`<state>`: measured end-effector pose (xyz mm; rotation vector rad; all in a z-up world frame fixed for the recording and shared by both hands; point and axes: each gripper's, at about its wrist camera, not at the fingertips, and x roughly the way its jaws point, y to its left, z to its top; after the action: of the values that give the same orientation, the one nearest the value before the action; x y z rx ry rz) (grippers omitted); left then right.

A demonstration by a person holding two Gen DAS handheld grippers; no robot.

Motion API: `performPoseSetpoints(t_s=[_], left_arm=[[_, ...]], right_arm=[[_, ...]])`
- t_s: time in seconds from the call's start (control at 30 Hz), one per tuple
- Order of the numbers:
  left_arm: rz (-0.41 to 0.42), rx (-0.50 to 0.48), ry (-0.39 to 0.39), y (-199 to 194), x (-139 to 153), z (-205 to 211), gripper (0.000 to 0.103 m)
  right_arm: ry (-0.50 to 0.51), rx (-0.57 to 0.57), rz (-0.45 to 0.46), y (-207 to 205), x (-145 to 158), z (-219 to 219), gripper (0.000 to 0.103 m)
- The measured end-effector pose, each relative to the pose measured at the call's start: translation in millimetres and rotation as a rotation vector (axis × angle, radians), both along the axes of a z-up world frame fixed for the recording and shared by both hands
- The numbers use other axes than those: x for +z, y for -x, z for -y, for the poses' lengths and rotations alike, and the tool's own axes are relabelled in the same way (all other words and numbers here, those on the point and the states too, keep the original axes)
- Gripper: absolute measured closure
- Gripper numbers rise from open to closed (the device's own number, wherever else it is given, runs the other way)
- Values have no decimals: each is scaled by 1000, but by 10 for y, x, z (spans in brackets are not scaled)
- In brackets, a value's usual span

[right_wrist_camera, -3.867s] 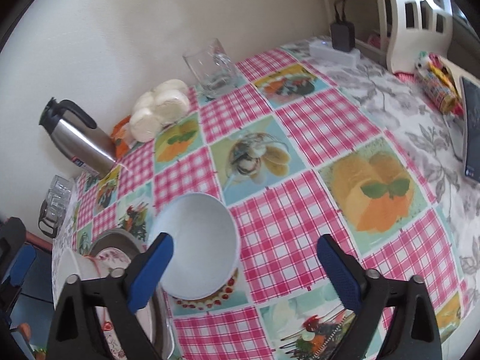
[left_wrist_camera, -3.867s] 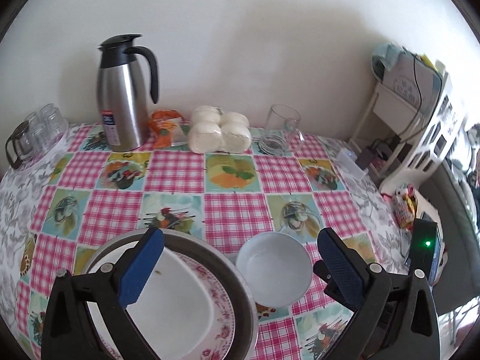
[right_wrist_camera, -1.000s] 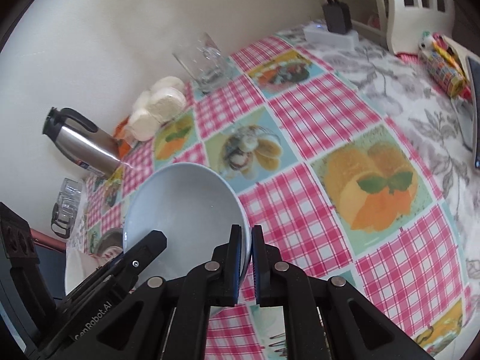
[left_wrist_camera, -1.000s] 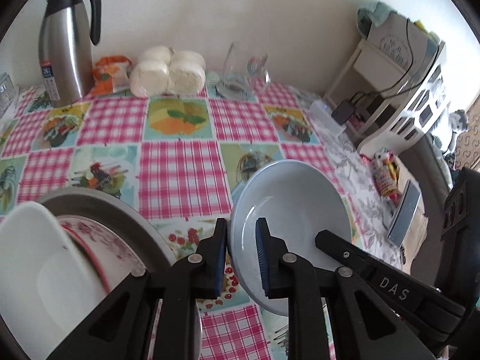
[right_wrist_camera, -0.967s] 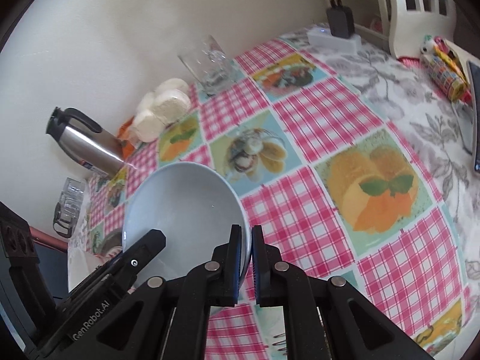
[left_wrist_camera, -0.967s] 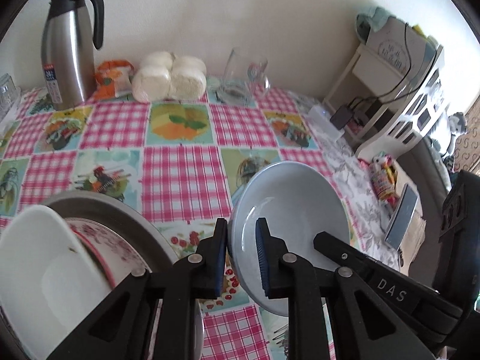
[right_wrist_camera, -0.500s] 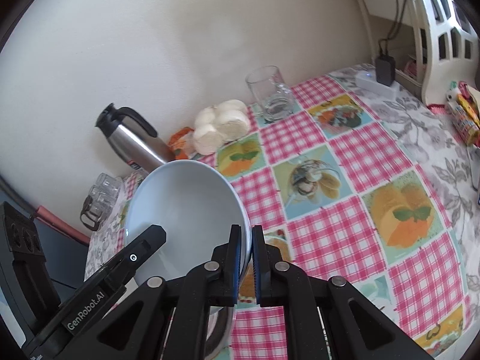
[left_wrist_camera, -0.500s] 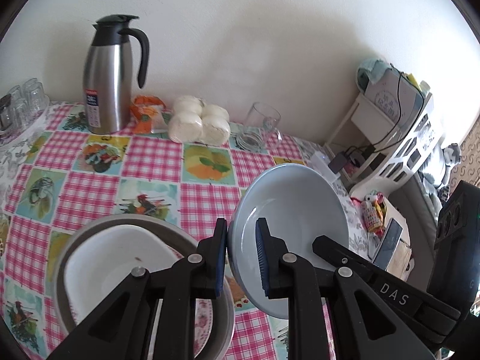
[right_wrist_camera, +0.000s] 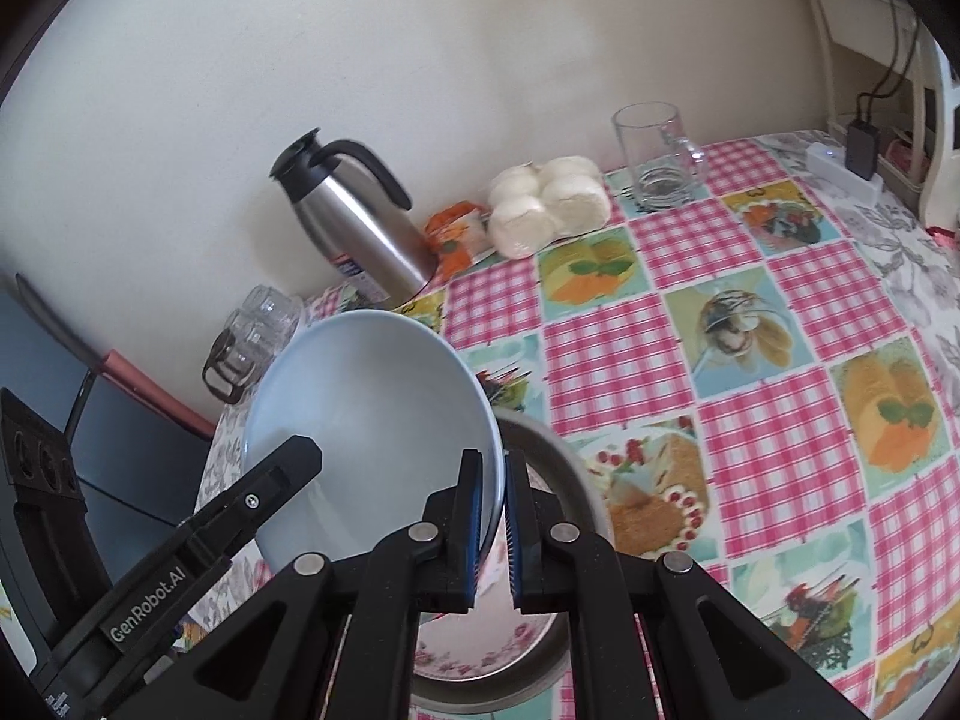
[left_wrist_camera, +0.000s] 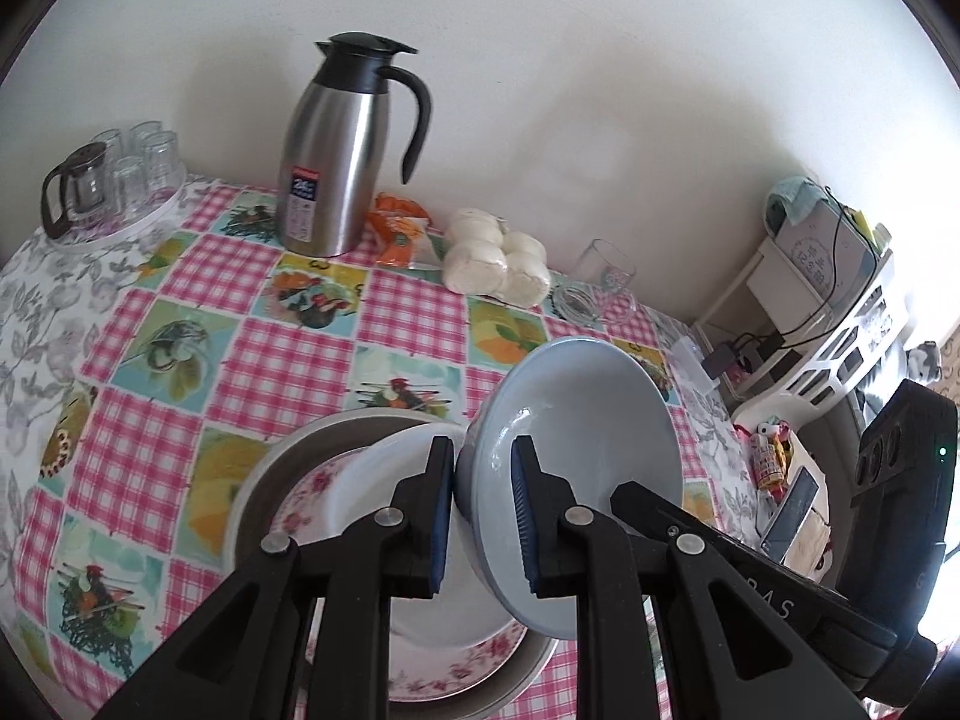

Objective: Organize plates and bowls
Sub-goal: 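Lift the round bowl with both grippers and carry it over the tray, then lower the round bowl onto the stacked bowls with both grippers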

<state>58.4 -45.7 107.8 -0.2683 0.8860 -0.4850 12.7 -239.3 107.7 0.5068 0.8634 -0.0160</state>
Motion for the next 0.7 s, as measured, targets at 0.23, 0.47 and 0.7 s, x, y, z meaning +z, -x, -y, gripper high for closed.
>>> performPoseSetpoints(t_s=[0.23,0.47,0.7], left_arm=[[-77,22,-2,-24,-207,-210,83],[-127,29,1,-75,-314,-253,83],[-172,28,-11,-126,-413,-240,83]], right_arm=[[46,35,-42,-95,-70,-280,95],[76,44,-92,-159,-175,-393,94],[101,42,-125,-200,-245,-433,92]])
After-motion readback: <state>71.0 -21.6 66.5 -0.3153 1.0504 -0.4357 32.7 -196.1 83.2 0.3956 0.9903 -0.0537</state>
